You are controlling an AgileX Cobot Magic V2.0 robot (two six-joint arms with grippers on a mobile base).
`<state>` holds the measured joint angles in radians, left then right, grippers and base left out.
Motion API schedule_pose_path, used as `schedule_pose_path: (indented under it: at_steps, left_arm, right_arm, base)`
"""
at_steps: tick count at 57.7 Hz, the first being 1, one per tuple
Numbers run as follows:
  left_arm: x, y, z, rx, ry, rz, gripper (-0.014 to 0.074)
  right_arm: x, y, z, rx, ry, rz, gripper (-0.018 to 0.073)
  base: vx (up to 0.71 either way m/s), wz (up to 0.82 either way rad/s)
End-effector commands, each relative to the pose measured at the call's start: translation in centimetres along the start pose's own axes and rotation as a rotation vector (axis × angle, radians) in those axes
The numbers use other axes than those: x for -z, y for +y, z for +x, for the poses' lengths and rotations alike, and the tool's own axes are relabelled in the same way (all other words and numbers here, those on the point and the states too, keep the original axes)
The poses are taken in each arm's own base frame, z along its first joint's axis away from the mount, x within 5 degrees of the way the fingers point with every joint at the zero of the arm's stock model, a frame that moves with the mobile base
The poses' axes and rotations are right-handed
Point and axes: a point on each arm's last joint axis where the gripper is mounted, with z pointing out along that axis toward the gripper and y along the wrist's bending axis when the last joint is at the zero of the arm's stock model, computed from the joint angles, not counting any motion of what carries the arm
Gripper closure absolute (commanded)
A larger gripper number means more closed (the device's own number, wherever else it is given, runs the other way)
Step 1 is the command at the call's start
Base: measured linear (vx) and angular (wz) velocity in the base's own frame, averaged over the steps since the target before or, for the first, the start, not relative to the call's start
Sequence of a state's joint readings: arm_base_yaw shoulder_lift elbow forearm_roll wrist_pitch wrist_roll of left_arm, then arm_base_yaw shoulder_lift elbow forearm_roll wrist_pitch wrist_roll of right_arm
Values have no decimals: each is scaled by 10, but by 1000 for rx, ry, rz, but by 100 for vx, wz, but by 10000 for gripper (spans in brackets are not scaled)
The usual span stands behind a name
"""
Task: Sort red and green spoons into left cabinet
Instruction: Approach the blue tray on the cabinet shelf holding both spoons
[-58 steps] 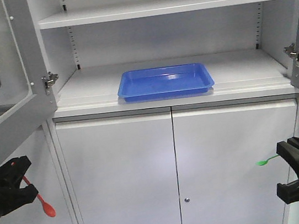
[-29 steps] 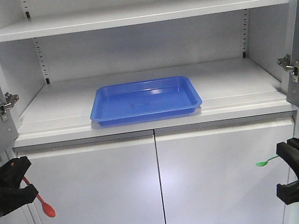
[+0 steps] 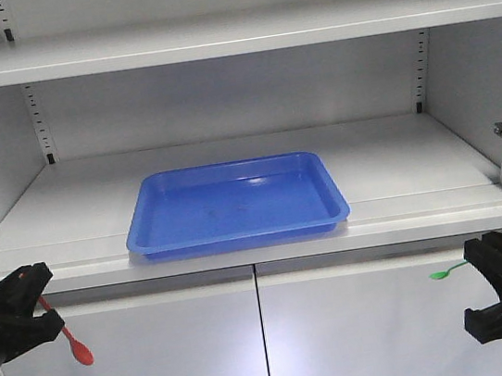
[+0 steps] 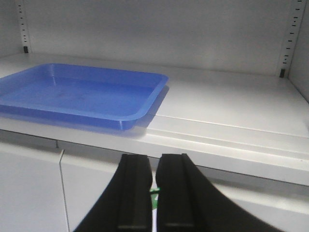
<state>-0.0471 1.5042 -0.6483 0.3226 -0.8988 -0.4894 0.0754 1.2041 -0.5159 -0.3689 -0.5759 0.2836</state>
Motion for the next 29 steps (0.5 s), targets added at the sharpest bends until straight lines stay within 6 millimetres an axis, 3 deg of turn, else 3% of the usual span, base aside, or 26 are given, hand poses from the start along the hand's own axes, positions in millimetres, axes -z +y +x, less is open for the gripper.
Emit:
schedule_pose_path:
  at_steps: [1, 29]
  left_arm:
    - [0, -8, -23, 4, -129, 42, 603]
    - [0, -8, -23, 4, -129, 42, 603]
  right_arm:
    - [1, 0, -20, 5, -122, -12, 568]
    - [1, 0, -20, 5, -122, -12, 568]
  base:
    - [26, 1]
    - [21, 6]
